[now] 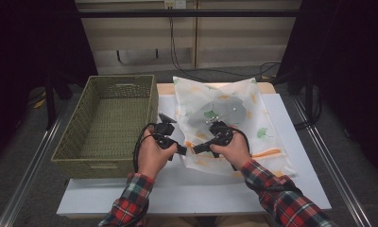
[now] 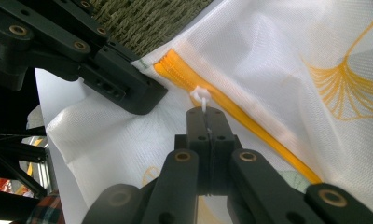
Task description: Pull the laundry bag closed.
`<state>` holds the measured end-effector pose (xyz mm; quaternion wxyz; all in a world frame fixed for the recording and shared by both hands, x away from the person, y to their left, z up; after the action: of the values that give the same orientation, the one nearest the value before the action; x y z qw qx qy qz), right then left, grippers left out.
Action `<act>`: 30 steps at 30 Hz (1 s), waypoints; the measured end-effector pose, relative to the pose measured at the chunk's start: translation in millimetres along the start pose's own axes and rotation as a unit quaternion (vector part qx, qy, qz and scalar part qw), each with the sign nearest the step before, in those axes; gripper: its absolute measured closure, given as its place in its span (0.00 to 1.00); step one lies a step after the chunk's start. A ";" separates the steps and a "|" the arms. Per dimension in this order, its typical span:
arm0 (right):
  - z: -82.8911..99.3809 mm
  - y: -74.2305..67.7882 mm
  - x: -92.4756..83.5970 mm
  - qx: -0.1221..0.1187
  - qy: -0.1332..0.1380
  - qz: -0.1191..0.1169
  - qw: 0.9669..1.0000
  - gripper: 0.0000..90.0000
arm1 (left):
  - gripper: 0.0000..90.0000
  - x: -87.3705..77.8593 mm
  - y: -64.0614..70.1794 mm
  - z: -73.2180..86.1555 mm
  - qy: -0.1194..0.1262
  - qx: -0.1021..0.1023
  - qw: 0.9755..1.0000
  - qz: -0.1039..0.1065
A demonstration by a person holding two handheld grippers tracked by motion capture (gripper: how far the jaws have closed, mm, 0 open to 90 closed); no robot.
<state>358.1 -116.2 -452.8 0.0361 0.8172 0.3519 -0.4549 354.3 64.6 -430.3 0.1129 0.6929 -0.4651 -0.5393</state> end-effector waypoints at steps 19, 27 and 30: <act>6.6 10.5 -4.5 0.011 -0.011 0.007 1.000 1.00 | 0.99 -4.2 -1.8 1.8 0.022 -0.013 1.000 -0.003; 8.3 13.2 -5.3 0.008 -0.013 0.012 1.000 1.00 | 0.99 -6.7 -1.8 0.8 0.023 -0.011 1.000 0.002; 11.0 16.0 -6.5 0.012 -0.019 0.016 1.000 1.00 | 0.99 -7.8 -2.2 0.9 0.015 -0.008 1.000 0.007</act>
<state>357.8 -135.9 -458.4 0.0400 0.8144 0.3329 -0.4737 354.8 72.1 -427.1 0.1294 0.6967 -0.4636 -0.5319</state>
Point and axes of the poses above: each handheld gripper's, and its own axes: x roughly forward along the jaws, z roughly out of its underside, y roughly to its right, the point moved 3 cm from there along x, roughly forward along the jaws, and after that the axes turned 15 degrees about z, right-handed, at the moved point
